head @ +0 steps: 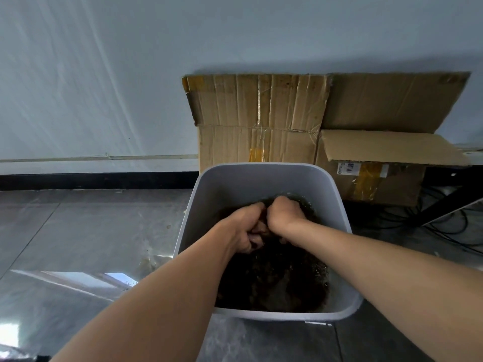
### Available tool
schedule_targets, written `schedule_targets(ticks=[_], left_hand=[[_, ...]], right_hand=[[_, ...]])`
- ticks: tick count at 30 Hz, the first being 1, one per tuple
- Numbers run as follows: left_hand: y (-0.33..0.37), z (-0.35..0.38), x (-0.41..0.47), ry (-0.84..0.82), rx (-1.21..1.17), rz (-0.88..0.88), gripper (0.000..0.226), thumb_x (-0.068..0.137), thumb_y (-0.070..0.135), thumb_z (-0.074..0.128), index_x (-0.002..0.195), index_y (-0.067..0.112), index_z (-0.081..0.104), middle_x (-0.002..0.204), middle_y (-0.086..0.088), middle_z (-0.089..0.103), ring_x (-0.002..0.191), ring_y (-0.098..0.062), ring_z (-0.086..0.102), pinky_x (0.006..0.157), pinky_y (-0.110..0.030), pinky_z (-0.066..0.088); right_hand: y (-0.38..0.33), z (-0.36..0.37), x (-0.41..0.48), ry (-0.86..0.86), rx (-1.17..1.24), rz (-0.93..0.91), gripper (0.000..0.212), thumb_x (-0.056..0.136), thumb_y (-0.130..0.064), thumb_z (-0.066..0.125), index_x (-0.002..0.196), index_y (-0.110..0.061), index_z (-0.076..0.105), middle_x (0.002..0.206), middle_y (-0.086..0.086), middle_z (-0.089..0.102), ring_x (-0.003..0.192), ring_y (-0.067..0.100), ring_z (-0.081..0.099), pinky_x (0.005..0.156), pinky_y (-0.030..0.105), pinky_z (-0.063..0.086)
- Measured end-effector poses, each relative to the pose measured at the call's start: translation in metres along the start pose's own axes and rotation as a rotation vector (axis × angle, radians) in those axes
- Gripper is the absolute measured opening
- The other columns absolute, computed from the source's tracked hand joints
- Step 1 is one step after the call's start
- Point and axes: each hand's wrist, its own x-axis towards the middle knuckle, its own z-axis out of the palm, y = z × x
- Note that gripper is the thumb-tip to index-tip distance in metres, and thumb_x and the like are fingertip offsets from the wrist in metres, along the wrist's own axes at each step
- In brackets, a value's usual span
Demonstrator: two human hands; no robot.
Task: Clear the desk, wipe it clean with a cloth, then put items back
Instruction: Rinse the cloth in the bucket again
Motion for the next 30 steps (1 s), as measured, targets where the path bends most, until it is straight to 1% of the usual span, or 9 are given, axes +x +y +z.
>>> schedule_targets(ticks=[4,7,11,13,17,22,26,28,30], left_hand=[[-0.009,-0.001,0.01,0.163,0.235,0.118,0.028,0.1,0.027,0.05,0.085,0.007,0.061,0.058,-0.006,0.064,0.042,-0.018,0.058,0.036,-0.016,0.033],[-0.017,-0.006,0.02,0.408,0.651,0.312,0.026,0.091,0.022,0.059,0.108,0.004,0.068,0.1,-0.013,0.07,0.093,-0.03,0.069,0.075,-0.033,0.057],[-0.024,-0.01,0.02,0.352,0.914,0.308,0.026,0.092,0.029,0.063,0.109,0.01,0.068,0.111,-0.011,0.067,0.105,-0.03,0.064,0.087,-0.033,0.052],[-0.022,-0.009,0.016,0.182,0.72,0.21,0.026,0.1,0.033,0.053,0.097,0.01,0.064,0.093,-0.01,0.07,0.081,-0.026,0.068,0.07,-0.031,0.055],[-0.013,-0.002,0.0,-0.044,0.42,-0.052,0.043,0.105,0.027,0.033,0.069,0.01,0.05,0.042,-0.001,0.048,0.027,-0.006,0.038,0.028,-0.012,0.022],[-0.012,-0.005,0.015,0.188,0.109,0.155,0.02,0.1,0.017,0.047,0.086,0.006,0.057,0.064,-0.014,0.056,0.054,-0.024,0.053,0.052,-0.028,0.04],[-0.006,0.0,-0.001,-0.033,0.136,0.078,0.035,0.102,0.034,0.053,0.074,0.013,0.053,0.045,-0.003,0.051,0.029,-0.01,0.044,0.031,-0.014,0.022],[0.0,0.001,-0.007,-0.042,0.111,0.077,0.033,0.102,0.038,0.05,0.085,0.012,0.061,0.057,-0.006,0.064,0.04,-0.016,0.059,0.036,-0.017,0.037],[0.003,0.0,-0.006,0.063,0.102,0.188,0.039,0.102,0.04,0.045,0.098,0.009,0.068,0.084,-0.011,0.074,0.069,-0.023,0.07,0.062,-0.03,0.058]], right_hand=[[0.007,-0.001,0.001,-0.131,-0.236,-0.031,0.045,0.099,-0.013,0.048,0.142,-0.004,0.035,0.132,0.017,0.055,0.119,0.031,0.057,0.09,0.035,0.044],[0.011,0.006,0.005,-0.249,-0.436,-0.055,0.062,0.097,-0.015,0.053,0.149,-0.001,0.022,0.141,0.023,0.049,0.128,0.036,0.051,0.102,0.039,0.043],[0.015,0.01,0.004,-0.291,-0.502,-0.105,0.042,0.097,-0.015,0.054,0.138,-0.003,0.048,0.138,0.017,0.054,0.126,0.033,0.054,0.101,0.036,0.046],[0.013,0.011,0.003,-0.306,-0.428,-0.106,0.029,0.099,-0.012,0.051,0.126,-0.005,0.057,0.13,0.013,0.058,0.119,0.029,0.058,0.089,0.031,0.045],[0.005,0.014,-0.001,-0.24,-0.179,-0.001,0.025,0.096,-0.008,0.054,0.117,0.0,0.064,0.113,0.016,0.066,0.101,0.028,0.066,0.071,0.029,0.047],[-0.005,0.016,-0.009,-0.054,0.108,0.036,0.03,0.103,-0.012,0.035,0.127,-0.003,0.051,0.119,0.016,0.062,0.1,0.03,0.062,0.073,0.032,0.045],[0.004,-0.002,-0.002,0.068,0.217,0.164,0.04,0.107,-0.018,0.021,0.133,-0.002,0.046,0.13,0.021,0.057,0.113,0.038,0.058,0.091,0.041,0.052],[0.002,-0.01,-0.001,0.042,0.23,0.166,0.039,0.106,-0.017,0.029,0.132,0.0,0.051,0.128,0.02,0.059,0.109,0.033,0.059,0.09,0.035,0.049],[-0.001,-0.017,0.001,-0.05,0.208,0.088,0.029,0.1,-0.018,0.046,0.121,-0.003,0.06,0.118,0.017,0.063,0.106,0.031,0.059,0.085,0.031,0.045]])
